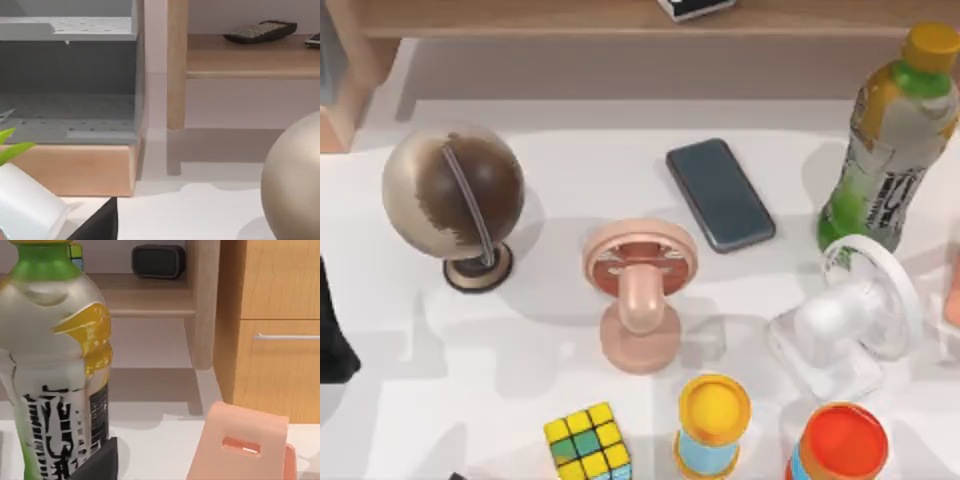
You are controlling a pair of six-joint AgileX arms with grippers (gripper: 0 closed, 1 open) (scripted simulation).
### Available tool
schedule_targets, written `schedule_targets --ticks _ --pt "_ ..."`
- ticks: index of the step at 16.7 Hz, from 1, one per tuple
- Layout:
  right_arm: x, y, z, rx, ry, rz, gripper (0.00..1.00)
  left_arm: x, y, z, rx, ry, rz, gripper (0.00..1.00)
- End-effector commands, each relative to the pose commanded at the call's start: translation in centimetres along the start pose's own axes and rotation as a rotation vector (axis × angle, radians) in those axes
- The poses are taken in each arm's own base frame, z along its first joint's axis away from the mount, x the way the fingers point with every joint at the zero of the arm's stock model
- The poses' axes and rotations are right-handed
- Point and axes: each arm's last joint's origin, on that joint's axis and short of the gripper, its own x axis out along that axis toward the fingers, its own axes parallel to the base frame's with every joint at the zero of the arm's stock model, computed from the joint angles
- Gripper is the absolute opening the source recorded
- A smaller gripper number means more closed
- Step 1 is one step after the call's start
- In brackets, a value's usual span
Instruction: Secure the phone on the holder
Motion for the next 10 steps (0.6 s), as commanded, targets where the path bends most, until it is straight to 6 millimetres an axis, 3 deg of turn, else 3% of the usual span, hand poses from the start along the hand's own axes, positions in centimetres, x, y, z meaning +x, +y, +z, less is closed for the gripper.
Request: schedule_targets --ticks 5,10 --pt "0.0 0.2 1.2 -0.001 0.018 0.019 1.00 0.0 0.0 0.0 0.000 0.000 0.000 1.00" --pt "0.7 0.9 7.5 -0.004 0.111 0.092 1.00 0.0 0.0 0.0 0.000 0.000 0.000 1.00"
